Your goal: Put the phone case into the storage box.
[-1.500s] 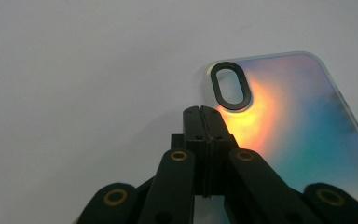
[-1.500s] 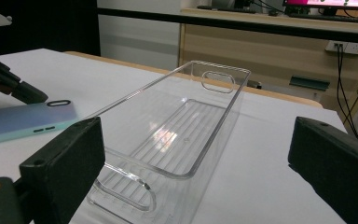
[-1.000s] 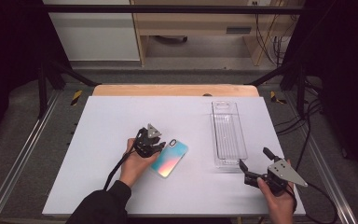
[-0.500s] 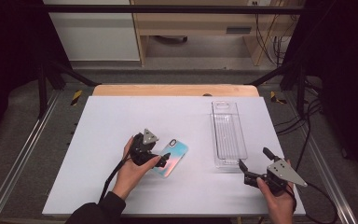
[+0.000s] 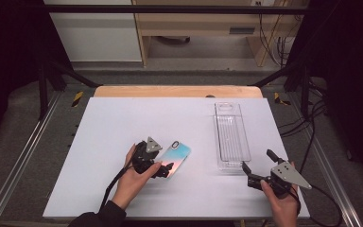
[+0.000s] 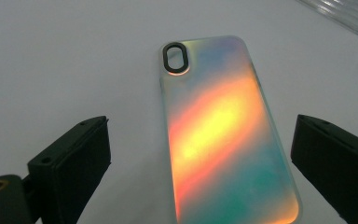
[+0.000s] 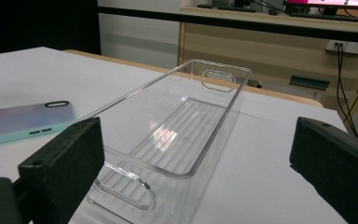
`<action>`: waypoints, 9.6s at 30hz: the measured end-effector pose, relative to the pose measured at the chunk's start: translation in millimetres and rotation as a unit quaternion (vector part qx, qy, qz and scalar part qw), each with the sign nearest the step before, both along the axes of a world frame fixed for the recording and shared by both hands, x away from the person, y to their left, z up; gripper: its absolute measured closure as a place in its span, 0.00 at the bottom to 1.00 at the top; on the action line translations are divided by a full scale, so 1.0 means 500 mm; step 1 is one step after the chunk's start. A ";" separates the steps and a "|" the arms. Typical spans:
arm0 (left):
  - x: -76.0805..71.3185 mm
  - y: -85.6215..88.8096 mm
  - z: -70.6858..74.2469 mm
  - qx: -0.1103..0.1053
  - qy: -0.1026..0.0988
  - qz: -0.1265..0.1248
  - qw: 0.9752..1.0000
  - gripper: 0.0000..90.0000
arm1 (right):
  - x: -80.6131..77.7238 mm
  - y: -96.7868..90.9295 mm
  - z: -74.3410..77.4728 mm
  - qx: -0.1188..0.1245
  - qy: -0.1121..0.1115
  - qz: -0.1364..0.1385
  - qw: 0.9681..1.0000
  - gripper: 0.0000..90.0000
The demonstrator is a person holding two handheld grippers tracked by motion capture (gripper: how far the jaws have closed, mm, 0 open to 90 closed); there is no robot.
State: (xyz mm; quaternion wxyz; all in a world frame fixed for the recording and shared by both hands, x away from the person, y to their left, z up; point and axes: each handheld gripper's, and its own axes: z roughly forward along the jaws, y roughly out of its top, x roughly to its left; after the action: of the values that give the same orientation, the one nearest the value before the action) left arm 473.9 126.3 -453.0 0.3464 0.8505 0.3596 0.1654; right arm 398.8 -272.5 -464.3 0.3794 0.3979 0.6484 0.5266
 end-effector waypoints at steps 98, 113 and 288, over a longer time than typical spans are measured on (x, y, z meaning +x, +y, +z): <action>-0.070 0.110 0.057 -0.135 -0.158 0.056 0.977 0.19 | 0.067 0.231 0.213 -0.025 0.040 0.098 0.994 0.06; -0.076 0.107 0.067 -0.147 -0.170 0.055 0.973 0.19 | 0.121 0.302 0.227 0.001 0.077 0.130 0.989 0.08; -0.096 0.197 0.028 -0.184 -0.190 0.091 0.960 0.03 | 0.227 0.346 0.201 0.069 0.119 0.248 0.959 0.90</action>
State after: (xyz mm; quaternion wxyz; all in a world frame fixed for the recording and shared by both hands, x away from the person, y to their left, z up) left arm 426.0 224.7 -439.0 0.5422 0.6885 0.3873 0.2862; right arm 512.2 -99.3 -363.8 0.1288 0.3099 0.7294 0.5962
